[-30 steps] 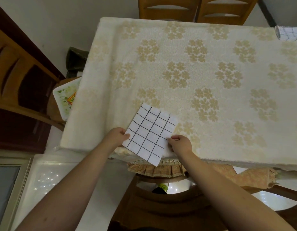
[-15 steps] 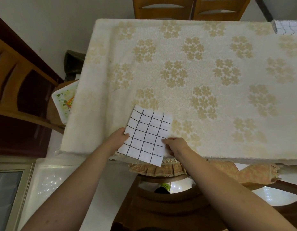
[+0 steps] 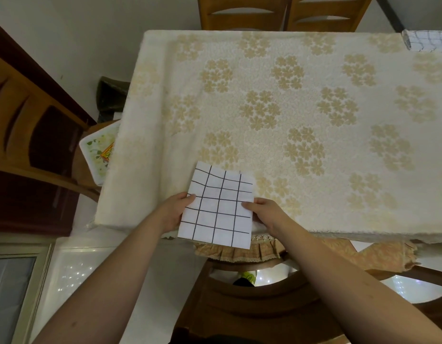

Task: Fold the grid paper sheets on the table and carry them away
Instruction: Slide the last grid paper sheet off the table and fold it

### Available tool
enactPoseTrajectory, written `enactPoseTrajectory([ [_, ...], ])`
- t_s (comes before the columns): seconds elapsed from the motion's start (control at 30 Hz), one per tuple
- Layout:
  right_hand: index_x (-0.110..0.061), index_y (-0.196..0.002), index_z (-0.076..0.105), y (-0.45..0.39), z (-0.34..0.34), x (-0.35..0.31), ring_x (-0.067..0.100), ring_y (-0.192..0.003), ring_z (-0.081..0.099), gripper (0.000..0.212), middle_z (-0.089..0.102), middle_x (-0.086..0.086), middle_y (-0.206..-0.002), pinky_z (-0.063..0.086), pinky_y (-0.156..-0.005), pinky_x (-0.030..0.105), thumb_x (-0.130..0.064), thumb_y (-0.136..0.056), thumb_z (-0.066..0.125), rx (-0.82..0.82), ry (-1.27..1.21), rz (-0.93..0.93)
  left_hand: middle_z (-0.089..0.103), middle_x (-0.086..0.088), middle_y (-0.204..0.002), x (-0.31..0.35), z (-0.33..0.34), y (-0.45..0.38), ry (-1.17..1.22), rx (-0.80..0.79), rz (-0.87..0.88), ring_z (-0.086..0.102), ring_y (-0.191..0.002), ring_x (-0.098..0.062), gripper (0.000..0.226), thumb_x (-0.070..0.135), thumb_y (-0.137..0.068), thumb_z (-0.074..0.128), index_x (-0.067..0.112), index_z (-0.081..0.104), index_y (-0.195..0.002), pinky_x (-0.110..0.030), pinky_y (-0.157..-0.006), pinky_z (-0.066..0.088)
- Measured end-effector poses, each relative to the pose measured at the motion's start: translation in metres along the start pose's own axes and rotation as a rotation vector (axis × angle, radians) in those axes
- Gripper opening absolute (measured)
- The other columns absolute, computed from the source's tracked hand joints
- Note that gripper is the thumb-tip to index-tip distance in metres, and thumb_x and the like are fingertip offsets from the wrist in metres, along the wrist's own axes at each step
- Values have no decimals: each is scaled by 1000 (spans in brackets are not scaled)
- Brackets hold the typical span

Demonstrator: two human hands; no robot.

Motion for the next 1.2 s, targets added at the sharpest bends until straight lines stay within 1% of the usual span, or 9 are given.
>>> enactPoseTrajectory([
  [0.1,-2,-97,66,4,-2,1,21,-77,72,12,74,14,-95,56,-59,24,-9,-88,68,-11,-8,-14,69,-11,-114,2,0,0,-47,8,39,68,-97,-24,22,19,-97,58,13,62,-118,-36,-74,57],
  [0.3,-5,-95,64,7,-6,6,19,-74,68,12,71,13,-93,57,-65,25,-11,-86,70,15,-50,-21,68,-10,-118,20,5,13,-109,-53,150,68,-104,-26,29,17,-96,59,13,60,-124,-40,-84,57],
  [0.4,-16,-97,57,10,-3,7,23,-77,53,45,52,10,-85,55,-71,27,-34,-67,86,-62,-78,5,69,-9,-118,32,7,20,-96,-71,174,68,-105,-27,30,16,-95,59,13,60,-125,-42,-86,56],
  [0.53,-15,-97,63,16,1,-1,12,-64,61,9,66,2,-77,55,-59,21,-18,-90,67,-144,-138,-44,70,-7,-115,41,6,28,-99,-92,201,69,-103,-24,28,16,-96,58,14,62,-124,-39,-82,57],
  [0.57,-11,-101,63,19,1,-5,11,-64,66,9,70,2,-79,54,-56,21,-13,-92,63,-149,-137,-77,70,-7,-115,43,5,29,-112,-77,211,69,-101,-23,28,16,-95,59,14,62,-123,-36,-77,57],
  [0.73,-9,-116,64,29,-1,-25,26,-92,72,24,74,12,-104,58,-71,31,-8,-92,61,-160,-56,-245,70,-13,-113,45,-4,30,-215,4,248,70,-92,-25,31,17,-93,63,12,62,-124,-33,-69,57],
  [0.87,-12,-118,67,32,-2,-36,25,-96,71,26,73,9,-108,58,-76,32,-7,-94,58,-180,-41,-297,72,-13,-109,45,-8,34,-191,-41,269,71,-87,-24,31,16,-94,61,16,61,-125,-32,-67,57],
  [1.03,-11,-95,74,38,-5,-46,16,-82,72,19,76,3,-89,56,-69,27,-1,-92,57,-161,18,-320,73,-7,-97,45,-9,37,-132,-76,284,71,-80,-20,24,8,-94,59,18,65,-115,-30,-62,57],
  [1.2,-24,-62,77,40,-7,-52,6,-63,61,51,71,-9,-68,47,-60,20,11,-89,51,-113,163,-392,74,-7,-86,46,-10,40,-209,-27,315,70,-75,-20,21,-5,-92,54,5,71,-100,-29,-60,57],
])
Point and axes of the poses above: each hand's wrist, its own y-axis away from the middle knuckle, its own z-axis out of the palm, x = y × z, the point moved 4 cm from there along -y, towards the middle knuckle
